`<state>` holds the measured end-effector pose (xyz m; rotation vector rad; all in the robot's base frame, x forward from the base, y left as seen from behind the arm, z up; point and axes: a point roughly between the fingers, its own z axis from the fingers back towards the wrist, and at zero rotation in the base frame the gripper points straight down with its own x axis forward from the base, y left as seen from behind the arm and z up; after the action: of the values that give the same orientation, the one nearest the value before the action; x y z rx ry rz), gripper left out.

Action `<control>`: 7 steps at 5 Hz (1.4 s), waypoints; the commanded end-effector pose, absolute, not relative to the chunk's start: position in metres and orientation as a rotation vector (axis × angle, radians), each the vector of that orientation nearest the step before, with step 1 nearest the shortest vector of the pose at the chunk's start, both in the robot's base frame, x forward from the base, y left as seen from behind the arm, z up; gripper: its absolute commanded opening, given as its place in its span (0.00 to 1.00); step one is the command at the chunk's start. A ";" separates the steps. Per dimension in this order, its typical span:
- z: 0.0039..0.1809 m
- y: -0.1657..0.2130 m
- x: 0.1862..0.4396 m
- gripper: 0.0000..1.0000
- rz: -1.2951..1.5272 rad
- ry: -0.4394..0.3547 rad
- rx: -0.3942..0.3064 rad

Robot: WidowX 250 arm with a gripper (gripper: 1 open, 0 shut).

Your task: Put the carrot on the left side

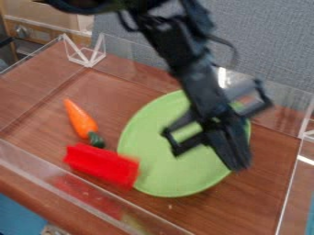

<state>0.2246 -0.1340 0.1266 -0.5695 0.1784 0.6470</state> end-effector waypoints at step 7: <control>0.150 -0.119 0.208 0.00 1.181 0.073 -0.671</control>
<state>0.2073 -0.1213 0.1457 -0.6560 0.0920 1.1756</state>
